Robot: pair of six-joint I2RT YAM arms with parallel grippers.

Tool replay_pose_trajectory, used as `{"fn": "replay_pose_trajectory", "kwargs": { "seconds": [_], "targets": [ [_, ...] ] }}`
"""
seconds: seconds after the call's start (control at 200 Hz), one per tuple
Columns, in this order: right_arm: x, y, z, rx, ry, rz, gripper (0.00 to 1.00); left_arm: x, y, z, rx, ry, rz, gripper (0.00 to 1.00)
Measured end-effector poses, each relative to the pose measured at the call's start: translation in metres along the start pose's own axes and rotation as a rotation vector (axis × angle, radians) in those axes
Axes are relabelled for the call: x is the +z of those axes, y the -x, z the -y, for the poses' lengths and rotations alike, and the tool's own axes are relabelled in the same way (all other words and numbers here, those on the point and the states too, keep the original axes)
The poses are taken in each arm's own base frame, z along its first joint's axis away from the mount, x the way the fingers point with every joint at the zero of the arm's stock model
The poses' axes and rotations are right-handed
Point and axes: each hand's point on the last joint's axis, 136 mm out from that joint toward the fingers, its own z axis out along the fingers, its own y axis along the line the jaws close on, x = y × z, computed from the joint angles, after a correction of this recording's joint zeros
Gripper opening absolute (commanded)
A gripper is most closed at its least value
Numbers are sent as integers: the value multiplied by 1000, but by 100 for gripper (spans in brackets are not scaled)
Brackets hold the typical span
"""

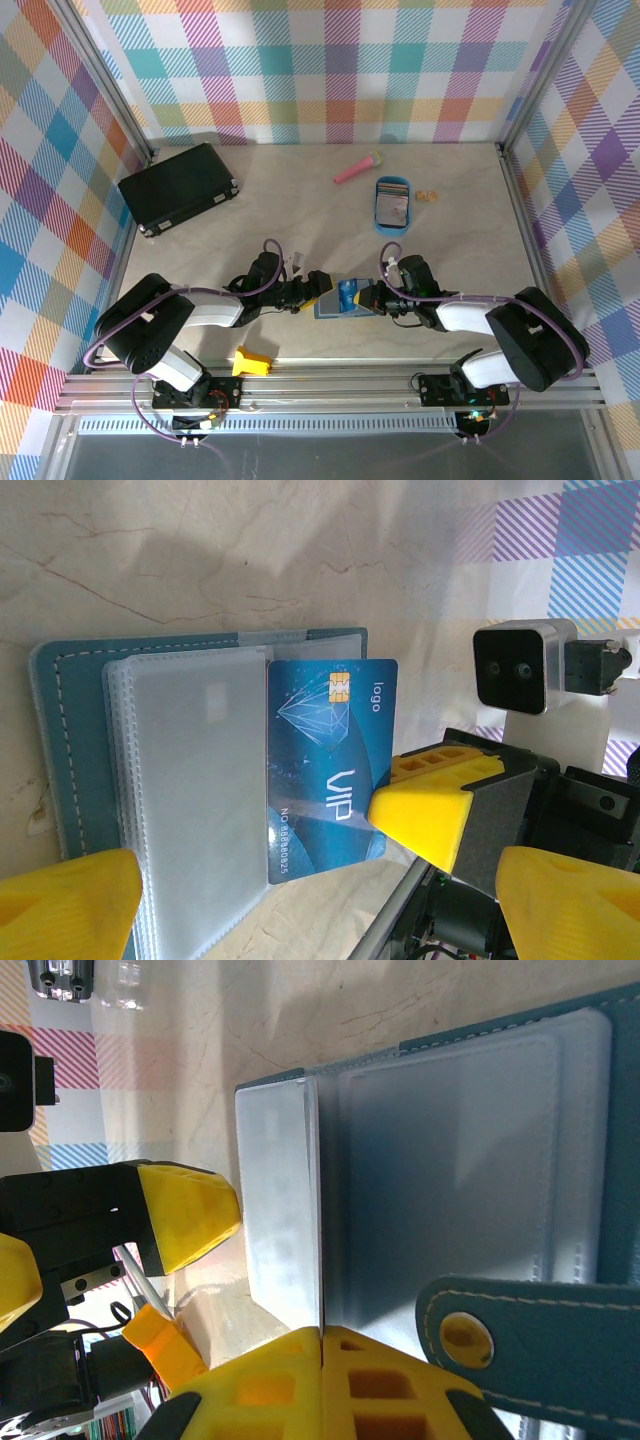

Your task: Put the credit cards into the card holder

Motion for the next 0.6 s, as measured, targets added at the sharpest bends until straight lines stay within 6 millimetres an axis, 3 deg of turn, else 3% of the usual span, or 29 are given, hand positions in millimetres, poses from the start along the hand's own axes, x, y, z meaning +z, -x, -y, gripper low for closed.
{"fn": "replay_pose_trajectory", "kwargs": {
  "seconds": [0.6],
  "targets": [
    [1, 0, -1, 7, 0, 1, 1, 0, 1, -1, -2, 3, 6, 91]
  ]
}}
